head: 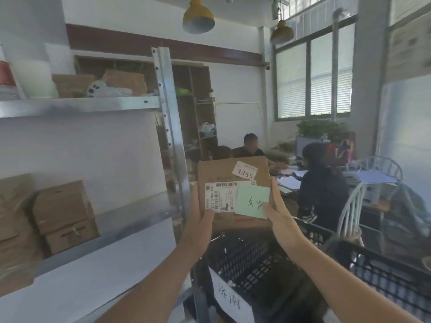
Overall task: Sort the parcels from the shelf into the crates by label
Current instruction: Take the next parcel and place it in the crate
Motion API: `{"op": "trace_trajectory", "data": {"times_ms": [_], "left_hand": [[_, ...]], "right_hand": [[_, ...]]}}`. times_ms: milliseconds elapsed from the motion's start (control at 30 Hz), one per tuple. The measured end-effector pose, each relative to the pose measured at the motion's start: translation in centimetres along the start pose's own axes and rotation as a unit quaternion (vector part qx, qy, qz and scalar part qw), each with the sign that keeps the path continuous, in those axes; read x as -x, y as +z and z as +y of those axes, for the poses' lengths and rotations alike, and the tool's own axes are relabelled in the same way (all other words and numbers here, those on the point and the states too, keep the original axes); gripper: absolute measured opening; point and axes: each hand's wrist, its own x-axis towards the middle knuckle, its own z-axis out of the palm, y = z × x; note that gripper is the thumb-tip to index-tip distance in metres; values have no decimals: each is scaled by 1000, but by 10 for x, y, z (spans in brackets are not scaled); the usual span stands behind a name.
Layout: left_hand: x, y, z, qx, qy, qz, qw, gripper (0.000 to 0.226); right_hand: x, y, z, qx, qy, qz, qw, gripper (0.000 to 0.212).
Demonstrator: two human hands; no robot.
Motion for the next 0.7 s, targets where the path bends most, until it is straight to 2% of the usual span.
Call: {"op": "trace_trajectory", "data": {"times_ms": [367, 533, 700], "left_hand": [[-9, 176, -4, 21, -16, -141, 990, 61], [-1, 259, -23, 13, -50, -253, 966, 69], [16, 330, -63, 41, -88, -327, 940, 72]], "right_hand": [[37, -174, 17, 23, 31, 146, 988, 70], [89, -244, 41, 30, 66, 262, 962, 69], [133, -290, 61, 86, 116, 352, 925, 68]]}}
